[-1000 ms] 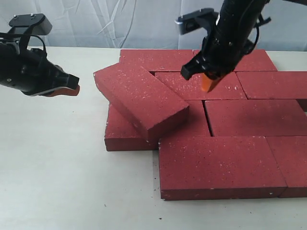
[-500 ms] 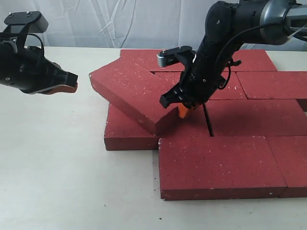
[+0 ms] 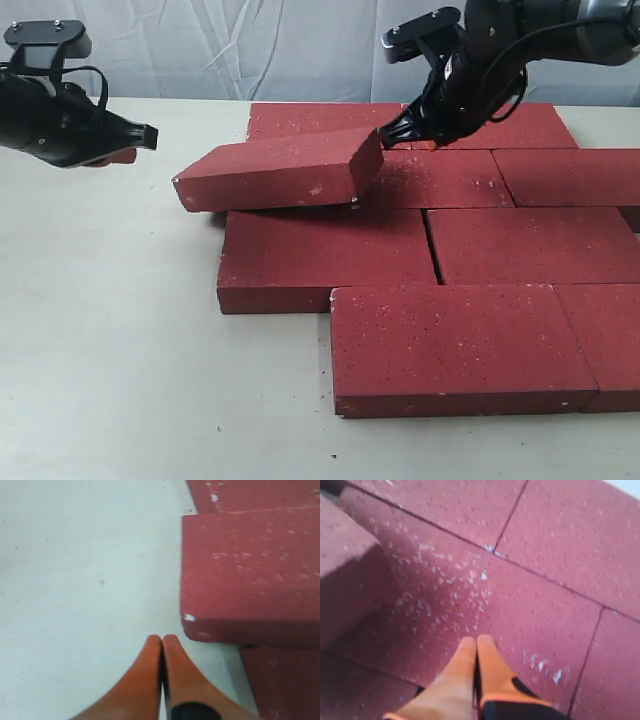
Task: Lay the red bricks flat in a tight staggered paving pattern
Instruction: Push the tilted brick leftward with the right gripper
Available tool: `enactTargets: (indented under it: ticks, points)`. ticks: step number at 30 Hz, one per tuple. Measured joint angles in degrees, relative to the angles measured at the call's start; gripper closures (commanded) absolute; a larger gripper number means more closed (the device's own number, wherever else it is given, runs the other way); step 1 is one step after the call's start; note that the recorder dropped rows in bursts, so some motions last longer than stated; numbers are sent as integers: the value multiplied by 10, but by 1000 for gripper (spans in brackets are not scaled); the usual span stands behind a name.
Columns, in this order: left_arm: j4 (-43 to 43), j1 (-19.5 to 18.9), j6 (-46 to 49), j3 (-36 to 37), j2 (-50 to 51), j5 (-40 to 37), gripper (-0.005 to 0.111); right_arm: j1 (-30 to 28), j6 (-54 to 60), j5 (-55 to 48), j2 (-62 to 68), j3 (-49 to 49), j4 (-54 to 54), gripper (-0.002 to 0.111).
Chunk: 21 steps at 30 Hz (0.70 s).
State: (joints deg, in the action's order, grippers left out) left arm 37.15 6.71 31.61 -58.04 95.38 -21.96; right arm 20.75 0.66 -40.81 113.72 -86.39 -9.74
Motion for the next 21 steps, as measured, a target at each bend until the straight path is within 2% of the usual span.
enactTargets:
  ticks: [3, 4, 6, 9, 15, 21]
  points:
    - [-1, -35, -24, -87, 97, -50, 107, -5, 40, -50, 0, -14, 53, 109]
    - [0, -40, -26, -126, 141, -81, 107, -5, 89, -51, 0, -15, 108, 109]
    - [13, -41, -27, -178, 190, -124, 107, 0, 137, -50, 5, -19, 171, 109]
    - [39, -42, -29, -243, 244, -168, 107, 1, 154, -50, 41, -44, 193, 109]
    - [66, -42, -29, -259, 256, -183, 107, 1, 156, -62, 70, -79, 218, 109]
    - [50, -42, -29, -259, 256, -171, 107, 1, 156, -62, 70, -84, 233, 109]
